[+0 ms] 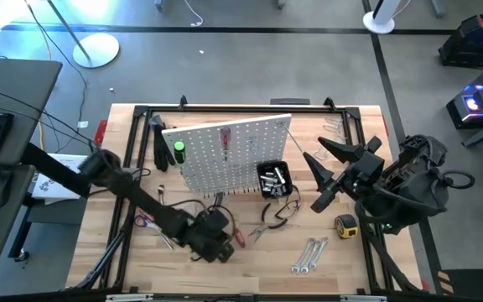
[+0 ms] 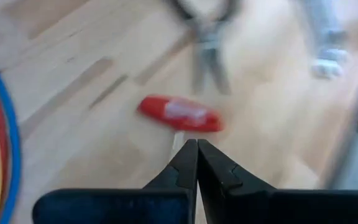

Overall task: Hang tools onto peg board
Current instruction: Hang the red allen wrench on the peg board

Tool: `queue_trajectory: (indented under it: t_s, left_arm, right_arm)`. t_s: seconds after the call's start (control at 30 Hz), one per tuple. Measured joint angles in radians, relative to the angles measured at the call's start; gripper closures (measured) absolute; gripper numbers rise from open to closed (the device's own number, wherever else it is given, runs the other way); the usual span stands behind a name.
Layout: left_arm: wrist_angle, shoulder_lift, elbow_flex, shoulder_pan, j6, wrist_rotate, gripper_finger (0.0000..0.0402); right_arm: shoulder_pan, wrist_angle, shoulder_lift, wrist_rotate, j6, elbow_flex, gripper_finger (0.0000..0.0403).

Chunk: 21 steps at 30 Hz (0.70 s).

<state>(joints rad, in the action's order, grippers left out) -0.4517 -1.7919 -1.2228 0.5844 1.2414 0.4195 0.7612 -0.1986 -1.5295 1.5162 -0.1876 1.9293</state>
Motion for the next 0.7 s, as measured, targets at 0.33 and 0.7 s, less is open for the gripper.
queue_trajectory:
  t_s: [0.33, 0.7]
  left_arm:
    - [0.001, 0.110, -0.002, 0.038, -0.149, -0.004, 0.0400]
    - [0.137, -0.115, -0.002, 0.009, -0.347, -0.161, 0.0279]
  right_arm:
    - [0.012, 0.002, 0.006, -0.006, 0.033, 0.000, 0.0192]
    - [0.013, 0.002, 0.006, -0.008, 0.052, 0.000, 0.0192]
